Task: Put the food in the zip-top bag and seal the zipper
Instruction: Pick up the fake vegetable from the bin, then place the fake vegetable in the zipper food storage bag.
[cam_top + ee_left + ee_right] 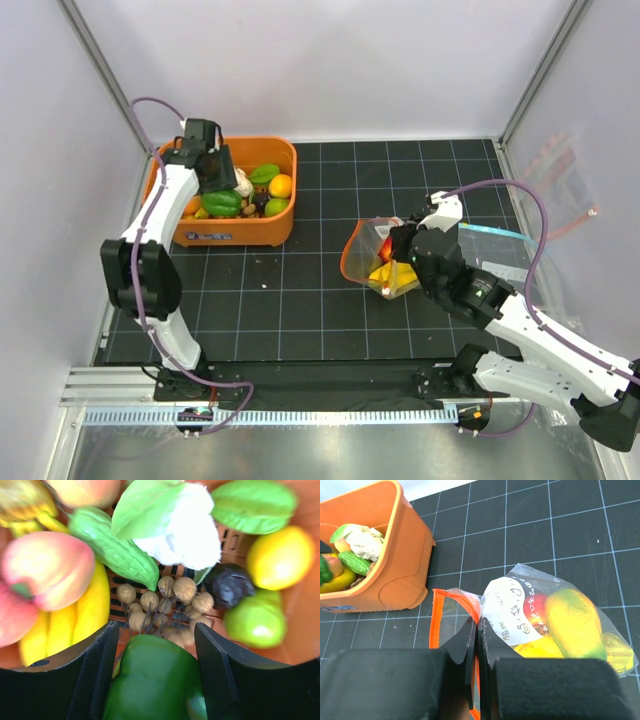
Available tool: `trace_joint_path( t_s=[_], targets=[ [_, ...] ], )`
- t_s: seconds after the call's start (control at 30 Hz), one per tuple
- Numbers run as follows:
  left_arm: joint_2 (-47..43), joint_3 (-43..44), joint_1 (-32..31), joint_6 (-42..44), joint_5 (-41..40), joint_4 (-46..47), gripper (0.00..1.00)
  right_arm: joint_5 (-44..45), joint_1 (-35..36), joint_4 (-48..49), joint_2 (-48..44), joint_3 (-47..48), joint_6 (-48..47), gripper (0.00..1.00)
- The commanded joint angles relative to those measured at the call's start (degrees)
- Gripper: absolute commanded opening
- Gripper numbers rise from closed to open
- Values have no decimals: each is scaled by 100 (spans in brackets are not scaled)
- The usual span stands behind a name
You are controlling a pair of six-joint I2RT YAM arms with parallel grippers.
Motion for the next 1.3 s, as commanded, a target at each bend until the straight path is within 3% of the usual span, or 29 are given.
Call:
trace_joint_path(
  t_s=[0.0,0.3,0.53,0.77,0.93,1.1,1.27],
  targets=[
    [-600,-72,9,-36,-21,123,0,78,-17,290,-87,40,48,1],
    [-1295,-458,35,-167,269,378,0,43,-9,316,1,57,47,1],
    [-1094,-389,52,-281,436,369,0,43,-9,325,36,57,47,1],
    [-795,-99,132,-738,1348,325,0,-10,-9,343,89,66,47,1],
    [-917,-106,62,-1265,2587,438,0,-212,-9,404,220,101,21,1],
    [-1242,-528,-517,-1748,2703,825,0,-580,-9,431,467,189,74,1],
    [-1497,-889,-1448,-2101,2082,1300,0,-845,-9,413,581,259,118,1]
  ],
)
